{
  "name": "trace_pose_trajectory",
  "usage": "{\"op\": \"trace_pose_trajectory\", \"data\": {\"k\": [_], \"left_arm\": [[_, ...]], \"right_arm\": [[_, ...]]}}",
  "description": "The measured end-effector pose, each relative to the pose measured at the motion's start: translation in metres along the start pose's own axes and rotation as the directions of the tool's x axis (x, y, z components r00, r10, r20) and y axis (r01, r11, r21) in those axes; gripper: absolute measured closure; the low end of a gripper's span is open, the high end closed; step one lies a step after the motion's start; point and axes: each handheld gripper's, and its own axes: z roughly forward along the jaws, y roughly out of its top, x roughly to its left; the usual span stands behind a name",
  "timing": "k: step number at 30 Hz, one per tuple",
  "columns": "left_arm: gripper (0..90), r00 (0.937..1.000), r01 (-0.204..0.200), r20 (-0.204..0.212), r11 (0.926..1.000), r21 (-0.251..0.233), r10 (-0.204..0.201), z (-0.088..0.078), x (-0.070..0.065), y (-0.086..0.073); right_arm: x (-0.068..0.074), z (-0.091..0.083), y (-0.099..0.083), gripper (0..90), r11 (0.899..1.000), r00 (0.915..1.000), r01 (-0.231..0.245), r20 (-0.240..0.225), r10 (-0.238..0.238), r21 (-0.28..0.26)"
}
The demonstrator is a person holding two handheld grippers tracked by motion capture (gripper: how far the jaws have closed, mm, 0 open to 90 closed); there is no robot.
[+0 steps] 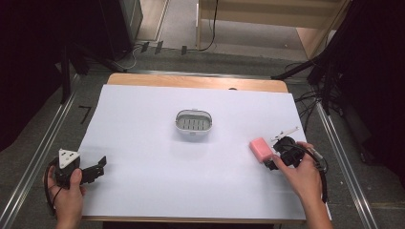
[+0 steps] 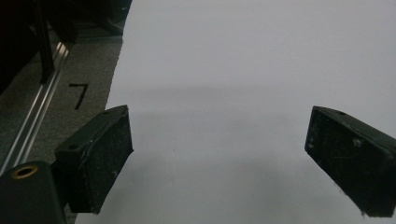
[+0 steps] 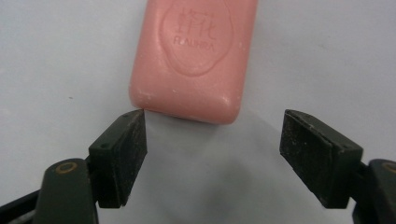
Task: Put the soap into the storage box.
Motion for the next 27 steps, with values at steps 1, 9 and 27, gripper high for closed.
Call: {"op": "trace_pose_trajectory", "data": {"k": [1,9,27], "left_arm": [[8.0,1.0,0.0,0.0,1.0,0.0,0.0,0.0,0.0,0.0],[8.0,1.0,0.001,0.0,1.0,-0.001,-0.001,0.0,0.0,0.0],[8.0,1.0,0.004,0.001,1.0,0.006,-0.004,0.0,0.0,0.0]], "right_arm": [[0.001,0.0,0.001,22.7,1.0,1.0,0.006,-0.006,-0.006,0.001],[0.008,0.0,0.013,20.0,1.0,0.9996,-0.026,-0.015,0.025,-0.005],[0.011,0.02,0.04,34.1,0.976,0.9756,-0.219,0.022,0.218,0.002]]}}
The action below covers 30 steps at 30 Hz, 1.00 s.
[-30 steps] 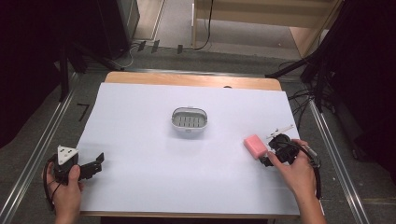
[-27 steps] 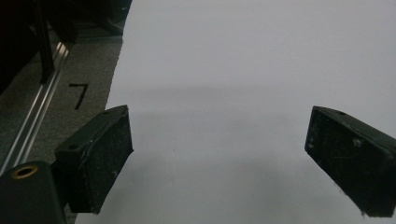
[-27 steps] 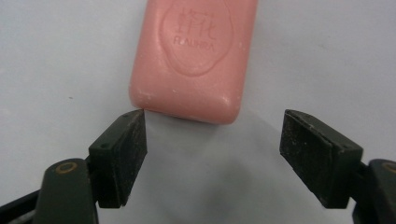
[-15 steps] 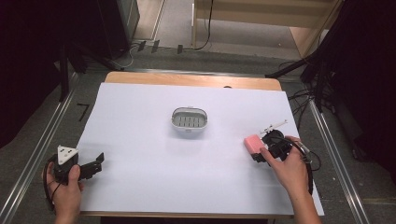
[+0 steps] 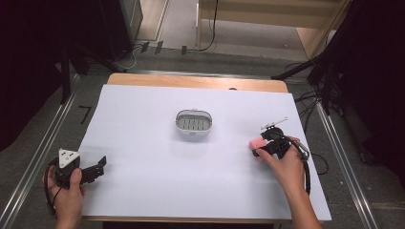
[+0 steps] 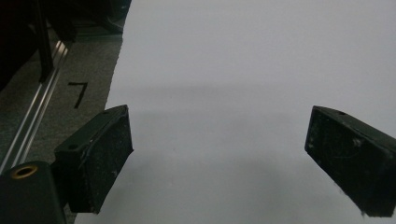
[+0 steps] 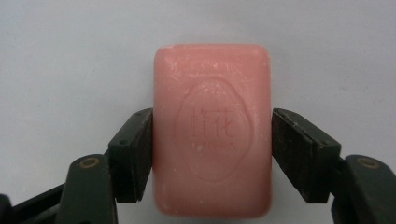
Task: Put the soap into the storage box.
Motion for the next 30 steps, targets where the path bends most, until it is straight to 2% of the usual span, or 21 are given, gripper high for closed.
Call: {"op": "trace_pose_trajectory", "data": {"k": [4,11,17,19,25,26,27,29,30], "left_arm": [[8.0,1.0,0.0,0.0,1.0,0.001,0.0,0.0,0.0,0.0],[8.0,1.0,0.001,0.001,1.0,0.001,-0.001,0.0,0.0,0.0],[8.0,1.0,0.002,0.0,1.0,0.002,-0.002,0.0,0.0,0.0],[8.0,1.0,0.002,0.0,1.0,0.002,-0.002,0.0,0.0,0.0],[8.1,1.0,0.002,0.0,1.0,0.002,-0.002,0.0,0.0,0.0],[8.0,1.0,0.002,0.0,1.0,0.002,-0.002,0.0,0.0,0.0],[8.0,1.0,0.002,0.0,1.0,0.002,-0.002,0.0,0.0,0.0],[8.0,1.0,0.0,0.001,1.0,0.004,0.0,0.0,0.0,0.0],[8.0,1.0,0.0,0.001,1.0,0.004,0.0,0.0,0.0,0.0]], "right_arm": [[0.003,0.003,0.003,35.5,1.0,0.9996,-0.024,0.015,0.024,0.014],[0.004,0.006,0.004,38.3,0.999,0.999,-0.036,0.027,0.035,0.03],[0.005,0.004,0.008,38.5,0.997,0.9983,0.056,0.013,-0.056,0.055],[0.006,0.003,0.011,38.6,0.995,0.996,0.089,0.01,-0.089,0.05],[0.012,-0.002,0.018,38.6,0.989,0.9897,0.142,-0.018,-0.142,0.026],[0.015,-0.003,0.022,38.6,0.986,0.9856,0.166,-0.036,-0.165,0.019],[0.015,-0.003,0.022,38.6,0.986,0.9856,0.166,-0.036,-0.165,0.019],[0.02,-0.004,0.028,38.6,0.977,0.9761,0.214,-0.043,-0.213,0.012],[0.022,-0.004,0.03,38.6,0.975,0.974,0.222,-0.048,-0.221,0.007]]}}
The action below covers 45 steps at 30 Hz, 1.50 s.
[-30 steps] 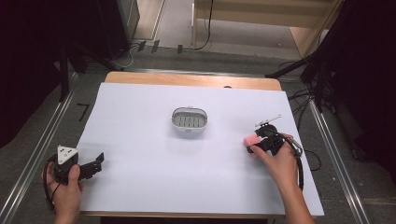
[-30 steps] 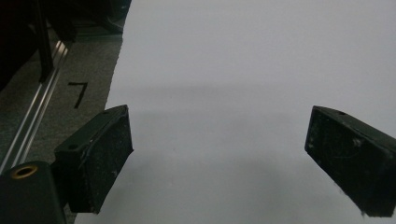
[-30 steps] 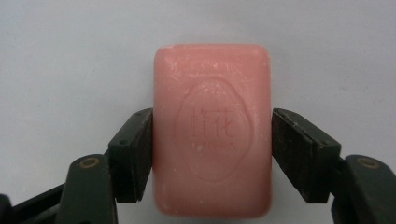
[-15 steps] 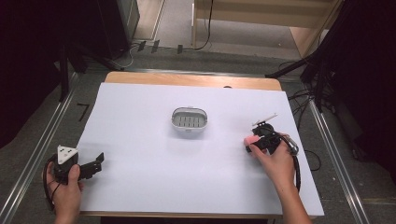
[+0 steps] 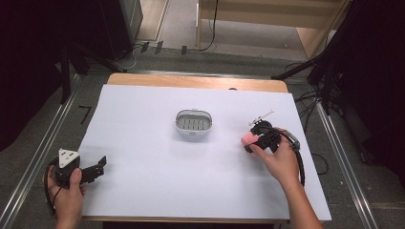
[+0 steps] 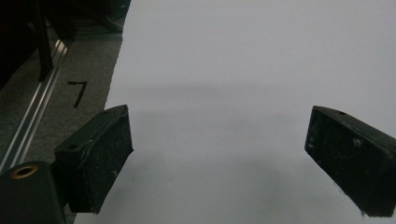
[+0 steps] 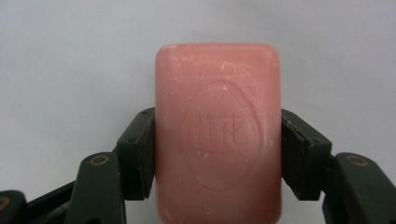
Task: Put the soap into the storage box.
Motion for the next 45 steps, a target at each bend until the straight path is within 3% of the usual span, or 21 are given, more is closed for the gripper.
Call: {"op": "trace_pose_trajectory", "data": {"k": [4,12,21,27,29,35,45], "left_arm": [[8.0,1.0,0.0,0.002,1.0,-0.001,0.0,0.0,0.0,0.0],[8.0,1.0,0.002,0.003,1.0,0.0,-0.002,0.0,0.0,0.0],[8.0,1.0,0.005,0.001,1.0,-0.004,-0.005,0.0,0.0,0.0],[8.0,1.0,0.007,0.0,0.9999,-0.008,-0.007,0.0,0.0,0.0],[8.0,1.0,0.008,0.0,0.9999,-0.008,-0.008,0.0,0.0,0.0],[8.0,1.0,0.006,-0.003,0.9999,-0.009,-0.006,-0.001,0.0,0.0],[8.0,1.0,0.005,-0.004,0.9999,-0.012,-0.005,-0.001,0.0,0.0]], "right_arm": [[0.004,-0.002,0.009,38.6,0.999,0.9988,0.039,-0.028,-0.04,-0.023],[0.016,-0.004,0.027,38.6,0.992,0.9917,0.121,-0.039,-0.123,-0.041],[0.025,-0.003,0.043,38.6,0.98,0.9755,0.191,-0.099,-0.197,-0.059],[0.029,-0.003,0.049,38.6,0.972,0.9664,0.226,-0.111,-0.232,-0.066],[0.03,-0.003,0.049,38.6,0.973,0.9672,0.221,-0.112,-0.228,-0.07],[0.029,-0.006,0.053,38.6,0.967,0.9569,0.236,-0.152,-0.248,-0.09],[0.03,-0.018,0.067,38.6,0.951,0.9424,0.285,-0.146,-0.301,-0.12]]}}
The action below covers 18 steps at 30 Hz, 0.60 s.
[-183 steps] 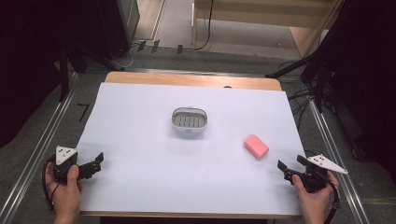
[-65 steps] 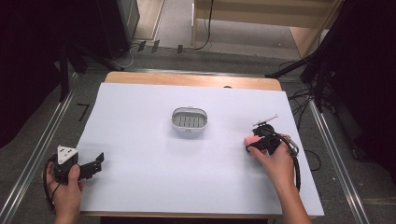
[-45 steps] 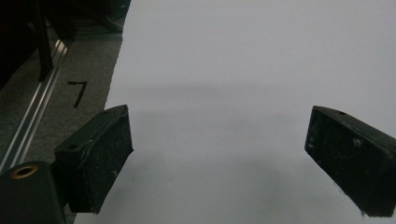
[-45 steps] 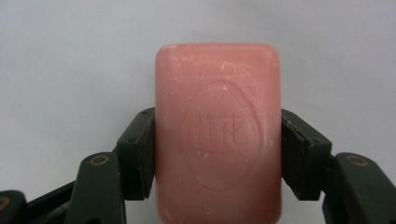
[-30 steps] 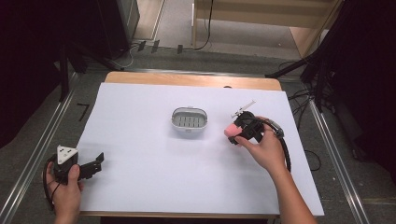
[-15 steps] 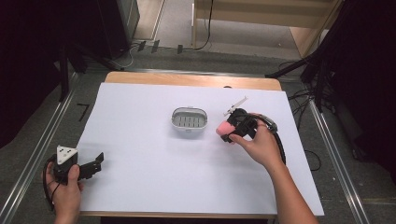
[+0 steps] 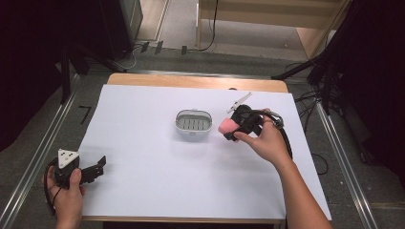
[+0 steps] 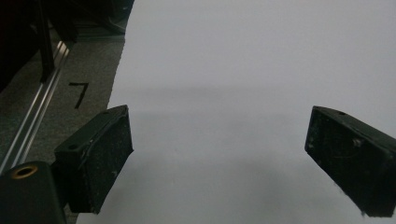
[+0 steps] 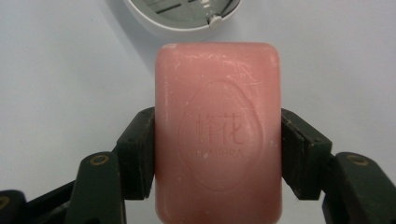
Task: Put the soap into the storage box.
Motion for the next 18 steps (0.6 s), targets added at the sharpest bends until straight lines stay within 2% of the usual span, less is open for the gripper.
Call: {"op": "trace_pose_trajectory", "data": {"k": [9,14,18], "left_arm": [[8.0,1.0,-0.005,-0.005,1.0,0.006,0.005,0.001,-0.001,0.0],[8.0,1.0,-0.005,-0.003,1.0,0.007,0.005,0.0,0.0,0.0],[8.0,1.0,-0.004,-0.003,1.0,0.006,0.004,0.001,0.0,0.0]], "right_arm": [[0.004,0.001,0.014,38.5,0.999,0.9986,0.049,-0.019,-0.049,-0.016],[0.007,0.002,0.022,38.5,0.997,0.9959,0.076,-0.048,-0.077,-0.022],[0.009,0.004,0.028,38.5,0.994,0.9935,0.103,-0.046,-0.104,-0.019]]}}
